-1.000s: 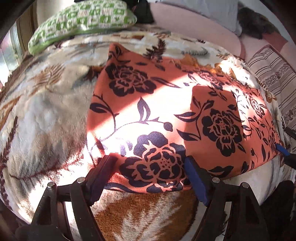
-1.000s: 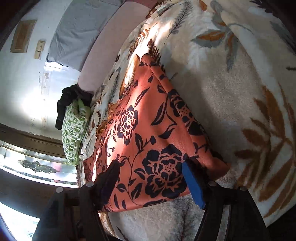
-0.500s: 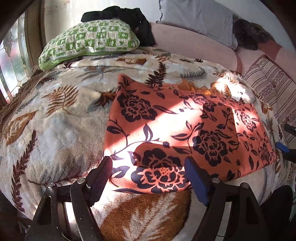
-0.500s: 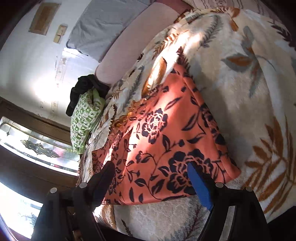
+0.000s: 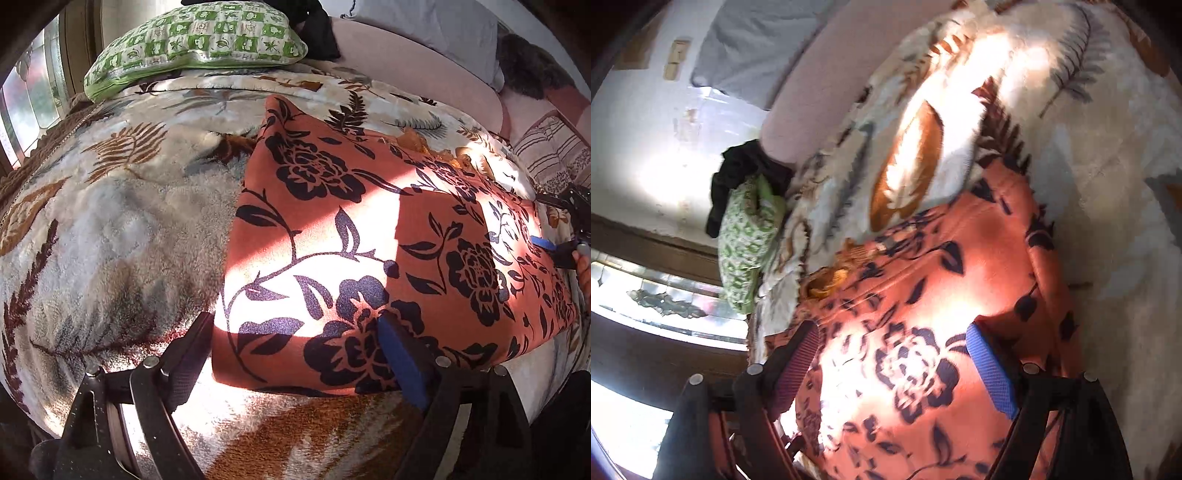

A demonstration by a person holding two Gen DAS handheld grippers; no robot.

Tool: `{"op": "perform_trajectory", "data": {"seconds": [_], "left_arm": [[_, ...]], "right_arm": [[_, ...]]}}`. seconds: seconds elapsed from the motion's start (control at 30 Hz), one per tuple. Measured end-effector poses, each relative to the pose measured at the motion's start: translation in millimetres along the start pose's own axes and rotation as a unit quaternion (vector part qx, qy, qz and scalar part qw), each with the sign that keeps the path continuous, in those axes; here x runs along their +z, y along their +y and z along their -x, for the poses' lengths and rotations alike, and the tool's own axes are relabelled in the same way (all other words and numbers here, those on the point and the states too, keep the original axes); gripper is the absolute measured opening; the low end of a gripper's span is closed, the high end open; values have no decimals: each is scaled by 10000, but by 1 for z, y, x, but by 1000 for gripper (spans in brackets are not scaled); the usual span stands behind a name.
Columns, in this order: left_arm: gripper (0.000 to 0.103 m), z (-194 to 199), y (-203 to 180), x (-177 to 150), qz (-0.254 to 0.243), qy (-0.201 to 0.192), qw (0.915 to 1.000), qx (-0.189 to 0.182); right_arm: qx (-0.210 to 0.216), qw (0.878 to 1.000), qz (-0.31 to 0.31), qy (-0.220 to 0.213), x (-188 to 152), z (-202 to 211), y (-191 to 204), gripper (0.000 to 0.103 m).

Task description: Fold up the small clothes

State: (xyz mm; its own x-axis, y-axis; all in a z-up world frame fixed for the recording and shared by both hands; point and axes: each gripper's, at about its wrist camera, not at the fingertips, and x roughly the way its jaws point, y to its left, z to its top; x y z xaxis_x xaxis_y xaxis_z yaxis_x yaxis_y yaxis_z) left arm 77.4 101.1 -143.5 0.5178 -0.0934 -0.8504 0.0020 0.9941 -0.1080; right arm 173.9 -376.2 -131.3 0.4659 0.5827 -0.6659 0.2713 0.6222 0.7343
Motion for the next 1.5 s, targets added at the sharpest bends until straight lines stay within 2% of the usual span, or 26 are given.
{"op": "perform_trajectory", "data": {"seconds": [0.03,0.07,0.1,0.17,0.23,0.37,0.47,0.53,0.57,0.63,0.67,0.73,0.8,0.87,0.93,1.0,1.03,1.1,1.23,1.3,1.33,1.37,1.4,1.5], "left_arm": [[89,0,-1,0,-23,21,10000,13],[89,1,0,1,-6,37,10000,1],[89,4,1,2,42,23,10000,-14],[89,15,4,5,118,-181,9998,21],[89,30,5,9,119,-461,9989,48],[89,53,6,14,93,-849,9963,-33],[89,53,9,13,257,-773,9966,-122],[89,46,8,9,289,-648,9972,-242],[89,39,6,6,212,-530,9981,-244],[89,14,3,1,-27,-38,10000,44],[89,6,4,-3,-54,147,9997,181],[89,19,11,-6,182,-92,9998,77],[89,37,11,-5,281,-422,9987,32],[89,47,8,-4,150,-648,9978,55],[89,35,5,-4,23,-393,9991,176],[89,9,8,-8,-3,193,9994,270],[89,9,10,-10,38,178,9995,250],[89,25,9,-7,92,-101,9996,258],[89,50,-1,0,-76,-676,9972,313],[90,36,-3,1,-136,-505,9982,289],[90,20,-2,0,-113,-174,9991,376],[91,5,1,-2,-30,200,9987,466],[92,3,5,-4,128,170,9991,374],[92,20,6,5,224,-55,9988,432]], "right_arm": [[280,9988,-392,42,6,-8,-14,84],[497,9970,-581,-98,8,-3,-17,84],[526,9972,-508,-143,8,5,-11,84],[253,9989,-100,-374,-5,26,4,84],[219,9988,131,-428,-29,43,10,84],[216,9985,190,-458,-88,69,7,85],[291,9977,202,-575,-123,79,7,85],[449,9974,317,-475,-135,74,4,85],[383,9979,279,-433,-137,68,-4,85],[-141,9994,-50,-328,-137,54,-26,84],[52,9989,-209,-423,-138,58,-33,84],[56,9978,-344,-558,-142,74,-26,84],[218,9974,39,-685,-146,91,-3,85],[375,9956,491,-705,-150,98,16,85],[330,9951,661,-664,-150,90,16,87],[-72,9993,151,-338,-146,68,-12,88],[-175,9995,-205,-173,-145,59,-29,86],[108,9988,-275,-401,-147,72,-27,86],[127,9971,367,-661,-146,93,6,86],[318,9960,551,-631,-145,88,11,88],[214,9971,486,-540,-144,79,5,88],[-86,9989,294,-354,-143,66,-6,88],[-343,9993,29,-164,-143,56,-17,88],[0,9991,110,-411,-147,70,-12,88]]}}
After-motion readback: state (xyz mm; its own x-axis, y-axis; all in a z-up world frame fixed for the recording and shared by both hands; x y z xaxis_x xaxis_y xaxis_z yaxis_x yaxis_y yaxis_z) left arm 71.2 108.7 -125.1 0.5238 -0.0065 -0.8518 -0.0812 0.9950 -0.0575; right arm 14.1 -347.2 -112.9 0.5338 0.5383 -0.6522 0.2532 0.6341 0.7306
